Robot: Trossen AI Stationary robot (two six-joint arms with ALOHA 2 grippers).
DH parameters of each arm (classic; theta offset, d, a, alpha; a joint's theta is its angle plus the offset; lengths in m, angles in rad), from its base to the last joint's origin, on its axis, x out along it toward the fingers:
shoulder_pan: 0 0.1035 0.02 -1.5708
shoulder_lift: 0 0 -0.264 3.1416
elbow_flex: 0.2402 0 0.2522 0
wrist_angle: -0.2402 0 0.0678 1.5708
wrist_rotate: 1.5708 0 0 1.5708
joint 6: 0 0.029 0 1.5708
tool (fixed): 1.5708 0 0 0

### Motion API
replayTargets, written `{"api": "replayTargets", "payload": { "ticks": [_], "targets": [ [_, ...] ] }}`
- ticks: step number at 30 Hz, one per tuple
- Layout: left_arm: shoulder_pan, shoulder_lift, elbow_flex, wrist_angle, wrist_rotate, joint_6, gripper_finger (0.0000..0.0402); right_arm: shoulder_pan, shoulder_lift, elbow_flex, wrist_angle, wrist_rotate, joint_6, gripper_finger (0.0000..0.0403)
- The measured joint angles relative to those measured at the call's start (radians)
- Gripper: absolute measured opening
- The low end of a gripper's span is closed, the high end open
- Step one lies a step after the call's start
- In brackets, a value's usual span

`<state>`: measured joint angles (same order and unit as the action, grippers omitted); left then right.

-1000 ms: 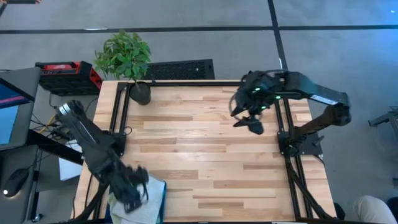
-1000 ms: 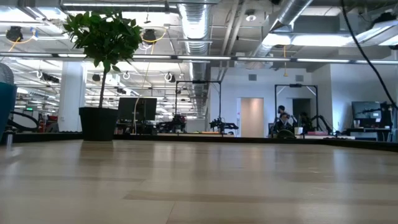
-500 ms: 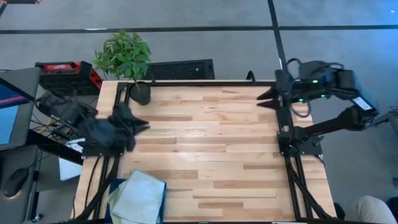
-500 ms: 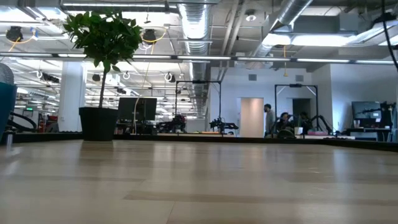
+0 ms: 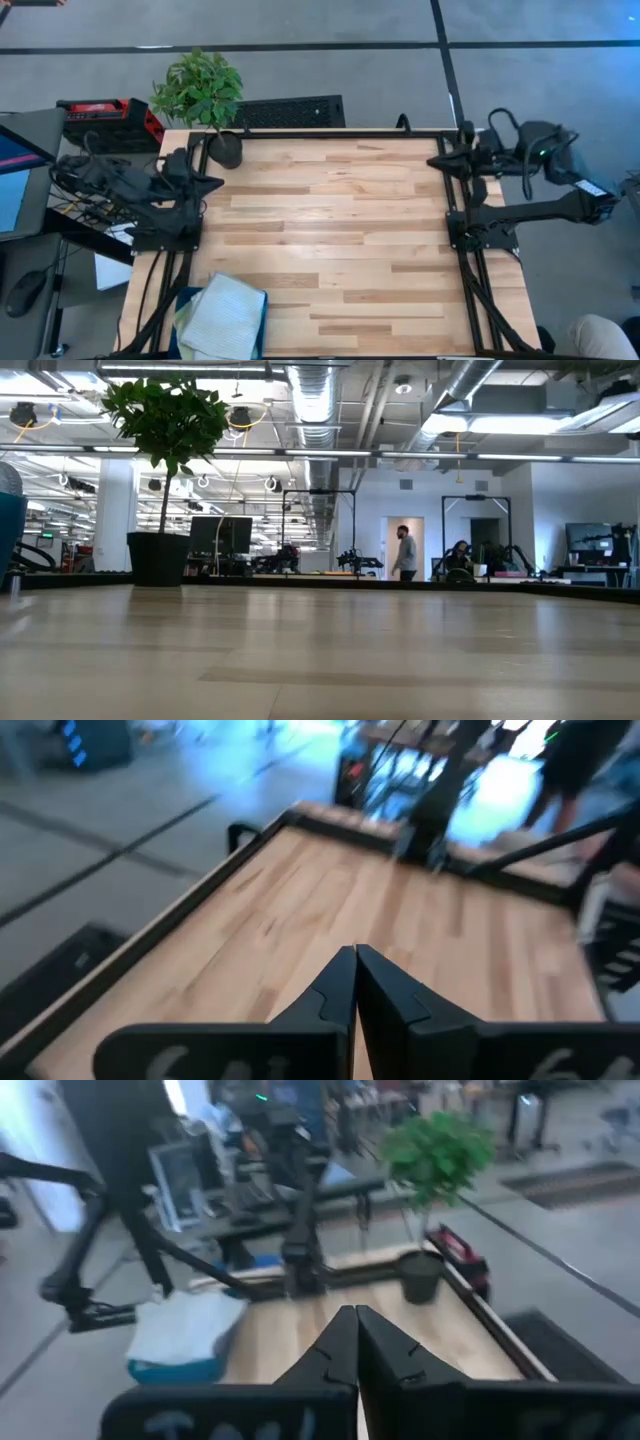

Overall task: Fold microfiber towels
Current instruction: Return to Home Position

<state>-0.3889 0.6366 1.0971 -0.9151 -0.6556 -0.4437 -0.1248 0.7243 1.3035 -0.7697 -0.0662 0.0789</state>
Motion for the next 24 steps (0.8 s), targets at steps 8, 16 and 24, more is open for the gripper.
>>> {"api": "replayTargets", "payload": {
  "ticks": [8, 16, 24],
  "targets": [
    [-0.001, -0.181, -0.270, 0.251, 0.004, 0.120, 0.0000, 0.006, -0.191, -0.388, 0.362, -0.043, 0.047, 0.0013],
    [-0.001, -0.397, -0.539, 0.566, 0.004, 0.228, 0.0000, 0.007, -0.292, -0.705, 0.767, -0.167, 0.082, 0.0007],
    [-0.001, -0.624, -0.688, 0.640, 0.015, 0.292, 0.0000, 0.006, -0.339, -0.892, 0.935, -0.169, 0.113, 0.0014]
  ]
}}
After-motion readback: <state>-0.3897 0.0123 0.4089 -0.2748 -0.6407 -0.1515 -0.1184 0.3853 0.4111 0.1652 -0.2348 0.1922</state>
